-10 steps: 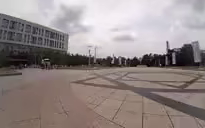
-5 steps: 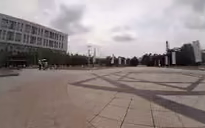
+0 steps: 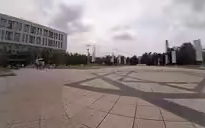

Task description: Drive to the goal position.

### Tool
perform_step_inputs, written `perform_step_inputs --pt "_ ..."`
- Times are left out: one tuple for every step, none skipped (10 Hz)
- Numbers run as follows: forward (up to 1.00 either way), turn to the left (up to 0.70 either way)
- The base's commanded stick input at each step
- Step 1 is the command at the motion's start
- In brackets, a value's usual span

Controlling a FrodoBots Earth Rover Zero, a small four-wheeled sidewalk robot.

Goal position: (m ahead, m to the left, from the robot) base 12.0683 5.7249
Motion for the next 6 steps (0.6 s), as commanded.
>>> perform_step_inputs --pt "0.51 0.21" --pt "0.19 0.44" --pt "0.0 0.6" --pt "0.0 0.6" --pt "0.0 0.6" --pt "0.0 0.6"
